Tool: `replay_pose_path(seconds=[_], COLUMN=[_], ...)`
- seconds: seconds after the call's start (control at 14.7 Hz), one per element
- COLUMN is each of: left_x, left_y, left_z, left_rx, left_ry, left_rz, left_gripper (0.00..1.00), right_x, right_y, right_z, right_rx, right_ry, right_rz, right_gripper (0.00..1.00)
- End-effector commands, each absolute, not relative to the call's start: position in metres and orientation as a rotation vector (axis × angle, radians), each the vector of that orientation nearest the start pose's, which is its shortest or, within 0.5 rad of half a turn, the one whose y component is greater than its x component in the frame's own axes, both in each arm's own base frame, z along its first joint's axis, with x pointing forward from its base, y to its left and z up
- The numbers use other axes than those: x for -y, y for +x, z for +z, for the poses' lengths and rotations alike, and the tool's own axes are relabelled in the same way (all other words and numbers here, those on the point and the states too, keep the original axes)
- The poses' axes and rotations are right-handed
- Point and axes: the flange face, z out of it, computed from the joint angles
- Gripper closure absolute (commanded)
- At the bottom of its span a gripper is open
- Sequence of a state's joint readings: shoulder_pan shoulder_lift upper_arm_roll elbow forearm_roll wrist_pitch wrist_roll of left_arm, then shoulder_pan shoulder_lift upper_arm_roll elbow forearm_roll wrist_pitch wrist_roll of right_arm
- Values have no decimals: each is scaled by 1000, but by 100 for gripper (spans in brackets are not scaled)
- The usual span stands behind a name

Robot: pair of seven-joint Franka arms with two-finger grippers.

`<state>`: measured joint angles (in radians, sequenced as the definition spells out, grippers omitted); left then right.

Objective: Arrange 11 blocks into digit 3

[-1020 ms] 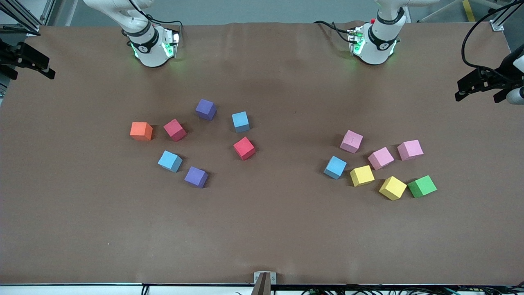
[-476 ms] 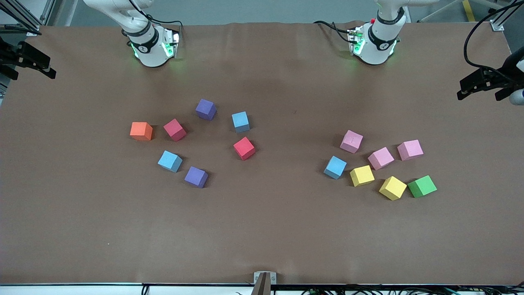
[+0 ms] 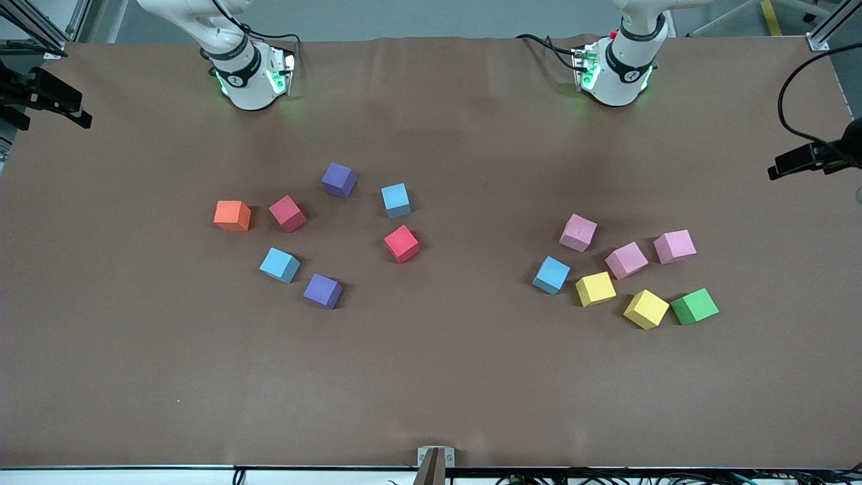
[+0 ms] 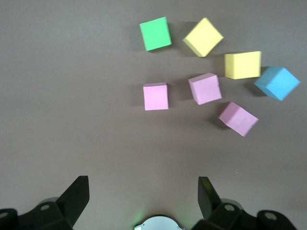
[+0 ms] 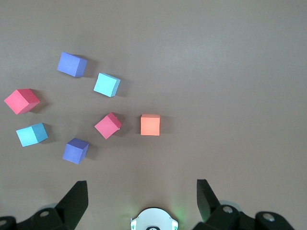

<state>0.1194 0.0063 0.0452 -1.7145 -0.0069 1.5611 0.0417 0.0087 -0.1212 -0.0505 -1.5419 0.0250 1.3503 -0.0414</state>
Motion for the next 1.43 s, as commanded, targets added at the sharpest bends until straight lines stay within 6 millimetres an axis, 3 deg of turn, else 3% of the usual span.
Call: replay_pose_path(seconds=[0.0,0.61,1.09,1.36], left_x=[-94,-96,-82,-78], left_y=[533,541,549,540], left_z=[509,361,297,263], left_rx=[211,241,312,385], left_ry=[-3158,-3145,-3132,-3120], left_rz=[249,73,60,4], left_gripper=[0,0,0,0], right_x=[21,20,20,20], right_y=[485,486,487,488], right_z=[688,695,698,700], right_rx=[16,9,9,8], right_ry=[-3106,-3108,-3109,-3111], right_rz=[103,70,58,46], right_gripper=[0,0,0,0])
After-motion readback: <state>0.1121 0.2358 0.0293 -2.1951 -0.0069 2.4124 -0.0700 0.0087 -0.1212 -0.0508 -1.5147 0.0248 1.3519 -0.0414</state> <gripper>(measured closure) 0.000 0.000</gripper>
